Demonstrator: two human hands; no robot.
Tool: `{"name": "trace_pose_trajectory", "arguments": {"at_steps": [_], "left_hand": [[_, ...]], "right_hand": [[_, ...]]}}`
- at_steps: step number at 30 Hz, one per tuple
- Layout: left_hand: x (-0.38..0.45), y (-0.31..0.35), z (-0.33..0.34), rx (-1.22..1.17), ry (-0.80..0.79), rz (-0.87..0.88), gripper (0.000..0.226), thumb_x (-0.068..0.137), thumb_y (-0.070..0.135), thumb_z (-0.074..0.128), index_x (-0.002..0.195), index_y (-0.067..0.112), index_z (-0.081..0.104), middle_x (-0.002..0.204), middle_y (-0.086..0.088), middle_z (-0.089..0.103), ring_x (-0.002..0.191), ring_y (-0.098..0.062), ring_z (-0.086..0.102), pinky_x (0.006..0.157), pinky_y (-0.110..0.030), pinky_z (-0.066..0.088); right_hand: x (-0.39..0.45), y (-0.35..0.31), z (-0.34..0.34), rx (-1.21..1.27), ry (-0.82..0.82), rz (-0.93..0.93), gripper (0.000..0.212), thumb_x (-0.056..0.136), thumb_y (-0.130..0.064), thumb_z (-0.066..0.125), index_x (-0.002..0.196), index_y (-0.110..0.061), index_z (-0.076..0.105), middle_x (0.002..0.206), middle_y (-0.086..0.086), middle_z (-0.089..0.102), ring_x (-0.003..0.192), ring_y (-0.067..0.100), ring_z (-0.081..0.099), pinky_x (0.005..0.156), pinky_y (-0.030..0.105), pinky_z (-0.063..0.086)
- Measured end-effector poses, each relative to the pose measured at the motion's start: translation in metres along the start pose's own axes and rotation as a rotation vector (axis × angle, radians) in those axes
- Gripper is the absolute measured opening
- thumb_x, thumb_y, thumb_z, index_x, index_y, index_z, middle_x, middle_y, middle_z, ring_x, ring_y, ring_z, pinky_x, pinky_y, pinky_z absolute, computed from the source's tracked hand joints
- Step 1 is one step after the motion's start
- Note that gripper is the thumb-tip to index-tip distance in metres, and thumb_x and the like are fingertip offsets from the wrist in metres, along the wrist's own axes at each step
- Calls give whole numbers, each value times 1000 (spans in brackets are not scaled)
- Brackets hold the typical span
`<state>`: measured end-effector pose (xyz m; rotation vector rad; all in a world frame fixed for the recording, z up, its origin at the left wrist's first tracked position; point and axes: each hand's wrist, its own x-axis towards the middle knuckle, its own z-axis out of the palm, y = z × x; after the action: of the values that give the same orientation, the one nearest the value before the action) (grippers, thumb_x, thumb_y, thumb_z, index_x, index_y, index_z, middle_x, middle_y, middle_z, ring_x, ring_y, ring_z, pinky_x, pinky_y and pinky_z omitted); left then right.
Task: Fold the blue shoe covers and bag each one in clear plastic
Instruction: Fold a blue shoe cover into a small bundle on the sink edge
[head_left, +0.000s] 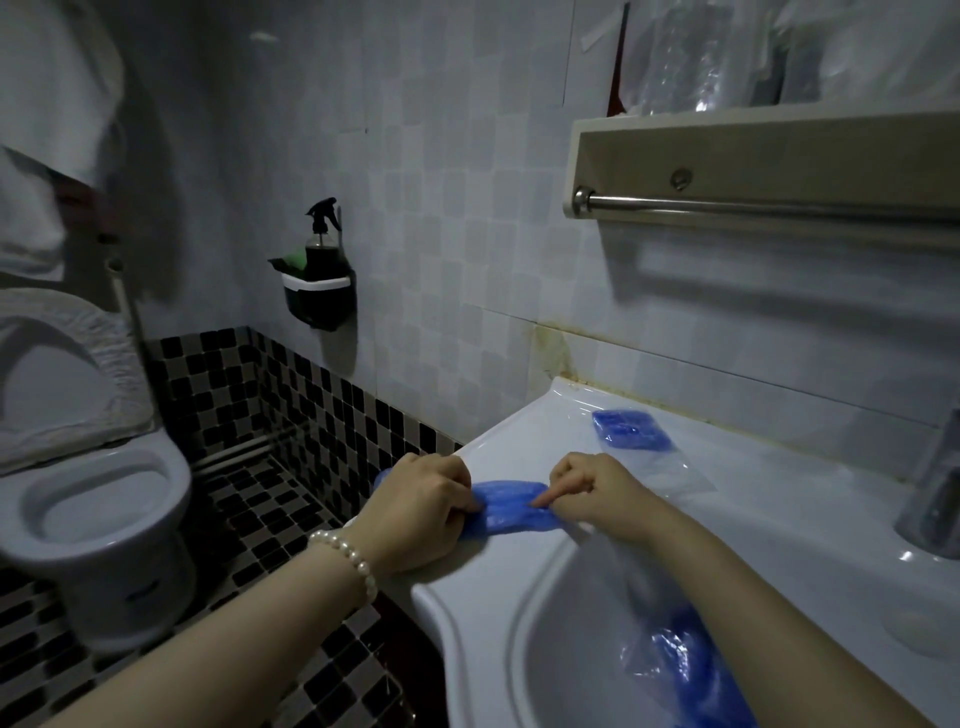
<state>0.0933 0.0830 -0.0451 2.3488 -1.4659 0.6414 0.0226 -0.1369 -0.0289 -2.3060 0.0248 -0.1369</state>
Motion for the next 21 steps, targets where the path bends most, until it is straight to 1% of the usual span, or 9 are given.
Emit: {"name": "trace_pose_trajectory", "arguments": {"at_steps": [2, 4, 6, 9, 10, 12, 14, 18, 21], "left_hand": [[-1, 2, -5, 76, -27, 28, 32, 71, 25, 43, 71, 29, 75, 70, 12, 59, 58, -11, 56, 61, -25, 44], [-1, 9, -12, 127, -101, 67, 29, 72, 26, 45, 71, 27, 74, 71, 11, 59, 59, -11, 56, 63, -25, 46], [2, 22, -26, 103, -293, 58, 29, 71, 29, 48, 80, 24, 75, 81, 7, 64, 68, -14, 60, 67, -30, 51], [16, 30, -56, -130, -643, -88, 27, 82, 39, 56, 92, 22, 75, 94, 4, 70, 86, -15, 64, 85, -35, 50], [21, 29, -62, -196, -633, -98, 22, 86, 37, 60, 93, 22, 75, 97, 5, 71, 89, -11, 64, 89, -33, 49], [28, 26, -66, -211, -445, -63, 18, 89, 26, 62, 102, 23, 73, 109, 9, 69, 98, -4, 62, 93, -24, 47], [27, 22, -54, -236, -270, 16, 25, 89, 17, 62, 112, 23, 69, 123, 10, 62, 112, 0, 55, 98, -17, 43], [17, 19, -16, -324, -305, 120, 29, 93, 16, 57, 122, 19, 64, 139, 12, 49, 132, 1, 36, 110, -23, 34], [15, 21, -6, -350, -400, 66, 36, 98, 25, 47, 133, 19, 55, 149, 11, 34, 141, -1, 13, 118, -32, 15]], "right_hand": [[0, 2, -2, -118, 42, -8, 23, 77, -16, 69, 73, -38, 75, 90, -10, 54, 93, 15, 54, 92, 32, 44], [0, -1, -1, -315, 80, -49, 15, 82, -24, 70, 82, -38, 75, 96, -11, 50, 102, 13, 44, 96, 29, 33], [3, -7, 1, -515, 129, -127, 15, 88, -29, 64, 98, -33, 74, 97, -11, 42, 100, 9, 33, 91, 24, 24], [7, -12, 4, -574, 151, -150, 18, 90, -29, 60, 103, -34, 73, 96, -11, 39, 96, 7, 28, 83, 23, 19], [8, -12, 4, -572, 148, -151, 18, 90, -29, 61, 103, -33, 73, 96, -11, 40, 98, 8, 30, 83, 23, 19], [11, -10, 6, -558, 136, -150, 18, 89, -27, 63, 102, -33, 73, 97, -12, 42, 101, 10, 34, 84, 22, 22], [13, -6, 7, -524, 137, -154, 17, 86, -23, 67, 99, -32, 74, 96, -14, 44, 103, 13, 36, 81, 15, 23], [16, 2, 8, -426, 173, -183, 19, 78, -10, 73, 85, -28, 77, 83, -20, 46, 104, 16, 39, 83, 7, 21], [16, 3, 7, -422, 202, -203, 18, 79, -7, 71, 81, -24, 78, 82, -20, 46, 101, 12, 38, 88, 19, 27]]}}
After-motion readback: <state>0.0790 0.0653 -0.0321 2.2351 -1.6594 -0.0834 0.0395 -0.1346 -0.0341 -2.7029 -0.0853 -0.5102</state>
